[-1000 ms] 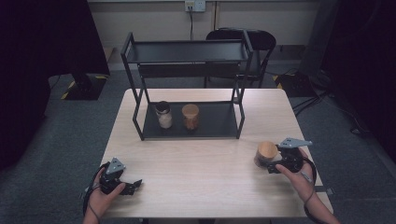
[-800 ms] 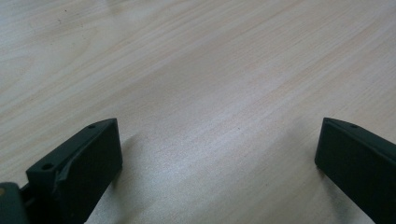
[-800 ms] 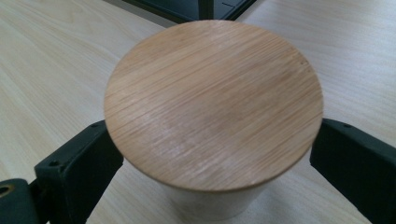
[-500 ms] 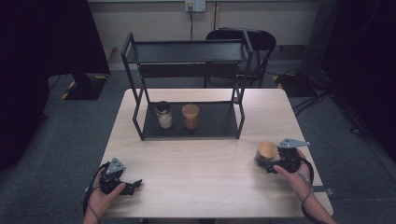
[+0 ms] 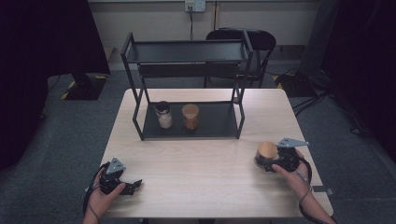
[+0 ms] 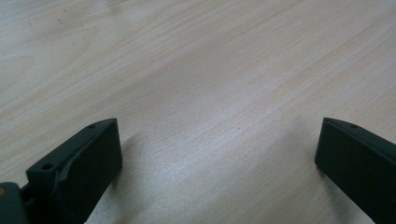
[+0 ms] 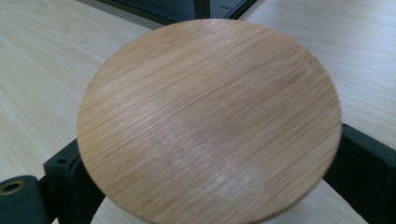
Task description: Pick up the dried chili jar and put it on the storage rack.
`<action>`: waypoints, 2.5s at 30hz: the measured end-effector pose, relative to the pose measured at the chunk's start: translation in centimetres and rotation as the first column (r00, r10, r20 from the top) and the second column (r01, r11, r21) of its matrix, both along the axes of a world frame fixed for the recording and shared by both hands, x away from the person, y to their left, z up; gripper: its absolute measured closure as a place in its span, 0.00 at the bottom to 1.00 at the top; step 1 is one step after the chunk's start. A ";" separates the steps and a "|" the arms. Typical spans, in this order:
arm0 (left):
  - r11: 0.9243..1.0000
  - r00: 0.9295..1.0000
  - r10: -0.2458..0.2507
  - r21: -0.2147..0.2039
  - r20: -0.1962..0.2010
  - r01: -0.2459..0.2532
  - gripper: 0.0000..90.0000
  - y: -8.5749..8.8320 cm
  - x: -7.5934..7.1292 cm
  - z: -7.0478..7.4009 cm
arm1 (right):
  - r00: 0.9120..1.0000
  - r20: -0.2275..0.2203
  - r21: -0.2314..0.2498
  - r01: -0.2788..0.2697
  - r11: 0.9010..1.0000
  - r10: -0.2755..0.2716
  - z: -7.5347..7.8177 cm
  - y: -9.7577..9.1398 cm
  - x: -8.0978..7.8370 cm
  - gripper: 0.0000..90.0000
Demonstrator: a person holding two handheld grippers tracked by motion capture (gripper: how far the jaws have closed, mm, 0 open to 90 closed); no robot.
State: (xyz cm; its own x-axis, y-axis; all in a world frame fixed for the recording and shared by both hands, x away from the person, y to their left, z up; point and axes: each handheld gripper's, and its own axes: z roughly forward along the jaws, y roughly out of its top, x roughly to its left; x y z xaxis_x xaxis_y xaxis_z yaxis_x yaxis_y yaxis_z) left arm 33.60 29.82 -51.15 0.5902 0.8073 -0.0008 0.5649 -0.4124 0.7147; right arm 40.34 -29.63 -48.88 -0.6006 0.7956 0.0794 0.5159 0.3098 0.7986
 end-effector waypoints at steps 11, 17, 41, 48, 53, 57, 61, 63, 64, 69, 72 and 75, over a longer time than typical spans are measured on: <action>1.000 1.000 -0.002 0.000 0.000 0.002 0.00 0.0 0.0 0.0 | 1.000 0.006 0.013 0.008 1.000 -0.008 -0.4 0.2 0.2 0.11; 1.000 1.000 -0.002 0.000 0.000 0.002 0.00 0.0 0.0 0.0 | 1.000 0.010 0.010 0.006 1.000 -0.006 -0.5 0.3 0.3 0.15; 1.000 1.000 -0.004 0.001 0.000 0.004 0.00 0.0 0.0 0.0 | 0.999 0.038 -0.032 -0.016 0.999 0.017 -0.8 0.9 0.3 0.27; 1.000 1.000 -0.003 0.000 0.000 0.003 0.00 0.0 0.0 0.0 | 0.999 0.040 -0.037 -0.010 0.999 0.012 -0.7 0.9 0.3 0.28; 1.000 1.000 -0.004 0.001 0.000 0.004 0.00 0.0 0.0 0.0 | 0.999 0.037 -0.041 -0.013 0.999 0.015 -0.6 0.9 0.3 0.28; 1.000 1.000 -0.004 0.001 0.000 0.004 0.00 0.0 0.0 0.0 | 0.999 0.039 -0.044 -0.017 0.999 0.019 -0.4 1.0 0.3 0.28; 1.000 1.000 -0.004 0.000 0.000 0.004 0.00 0.0 0.0 0.0 | 0.999 0.041 -0.045 -0.023 0.999 0.024 -0.2 1.1 0.4 0.28; 1.000 1.000 -0.004 0.000 0.000 0.004 0.00 0.0 0.0 0.0 | 0.999 0.041 -0.047 -0.023 0.999 0.025 -0.2 1.1 0.4 0.28; 1.000 1.000 -0.004 0.000 0.000 0.004 0.00 0.0 0.0 0.0 | 0.999 0.041 -0.046 -0.024 0.999 0.026 -0.1 1.2 0.4 0.28; 1.000 1.000 -0.004 0.000 0.000 0.004 0.00 0.0 0.0 0.0 | 0.999 0.041 -0.048 -0.031 0.998 0.033 0.1 1.5 0.5 0.28; 1.000 1.000 -0.005 0.000 0.000 0.005 0.00 0.0 0.0 0.0 | 0.998 0.042 -0.053 -0.036 0.998 0.038 0.2 1.7 0.6 0.28; 1.000 1.000 -0.005 0.000 0.000 0.005 0.00 0.0 0.0 0.0 | 0.998 0.040 -0.056 -0.041 0.998 0.043 0.3 1.9 0.6 0.28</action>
